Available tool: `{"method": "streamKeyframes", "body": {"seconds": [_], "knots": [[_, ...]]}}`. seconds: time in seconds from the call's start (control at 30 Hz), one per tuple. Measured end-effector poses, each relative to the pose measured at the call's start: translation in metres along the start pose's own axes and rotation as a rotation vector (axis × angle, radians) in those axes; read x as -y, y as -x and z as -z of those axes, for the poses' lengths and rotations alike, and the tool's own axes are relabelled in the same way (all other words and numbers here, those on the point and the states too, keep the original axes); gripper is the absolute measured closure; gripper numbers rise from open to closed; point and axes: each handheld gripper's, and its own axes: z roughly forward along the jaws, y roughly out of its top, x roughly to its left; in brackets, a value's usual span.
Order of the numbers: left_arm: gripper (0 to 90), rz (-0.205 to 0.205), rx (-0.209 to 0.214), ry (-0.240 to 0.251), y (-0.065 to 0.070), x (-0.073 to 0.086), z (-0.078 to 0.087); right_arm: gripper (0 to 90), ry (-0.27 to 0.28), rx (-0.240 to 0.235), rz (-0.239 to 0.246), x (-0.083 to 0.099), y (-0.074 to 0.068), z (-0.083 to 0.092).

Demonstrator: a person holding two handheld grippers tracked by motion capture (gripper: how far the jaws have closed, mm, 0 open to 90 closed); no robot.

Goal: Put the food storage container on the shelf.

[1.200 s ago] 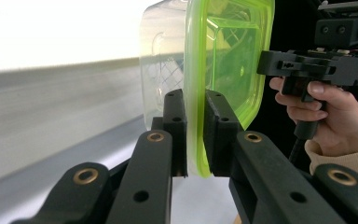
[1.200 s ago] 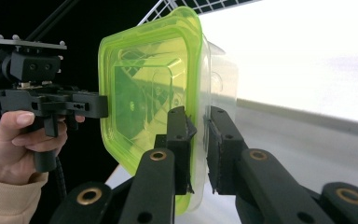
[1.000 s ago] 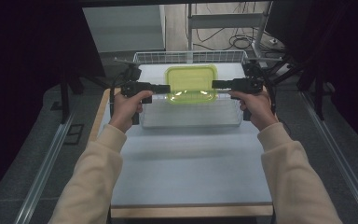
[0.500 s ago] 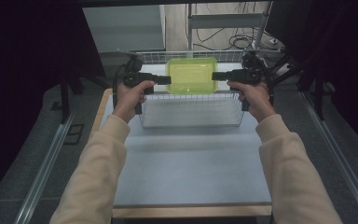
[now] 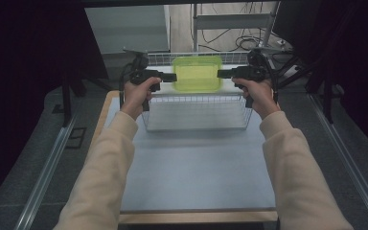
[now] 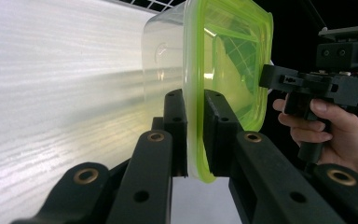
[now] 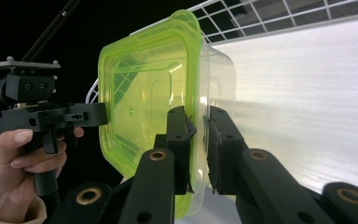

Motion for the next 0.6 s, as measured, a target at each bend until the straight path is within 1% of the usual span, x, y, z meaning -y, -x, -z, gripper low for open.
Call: {"method": "streamKeyframes", "body": {"seconds": [0.07, 0.23, 0.3, 0.33, 0.4, 0.53, 0.6], "knots": [[81.2, -0.002, -0.006, 0.003, 0.0, -0.001, -0.001, 79.6, 0.004, 0.011, 0.005, -0.002, 0.0, -0.001], [79.3, 0.018, -0.001, 0.035, -0.004, -0.003, -0.006, 78.2, 0.009, 0.038, 0.012, -0.005, 0.0, -0.005], [77.9, 0.014, -0.011, 0.041, -0.004, -0.003, -0.008, 77.1, 0.019, 0.051, 0.021, -0.005, 0.001, -0.007], [77.2, 0.009, -0.008, 0.043, -0.004, -0.003, -0.01, 76.4, 0.026, 0.06, 0.024, -0.005, 0.001, -0.008], [75.6, 0.01, -0.015, 0.047, -0.004, -0.004, -0.012, 74.7, 0.034, 0.078, 0.041, -0.005, 0.001, -0.01], [71.7, 0.023, -0.025, 0.044, -0.007, -0.005, -0.015, 69.4, 0.029, 0.102, 0.049, -0.005, 0.003, -0.014], [69.3, 0.019, -0.028, 0.045, -0.008, -0.005, -0.016, 66.6, 0.027, 0.116, 0.061, -0.004, 0.003, -0.016]]}}
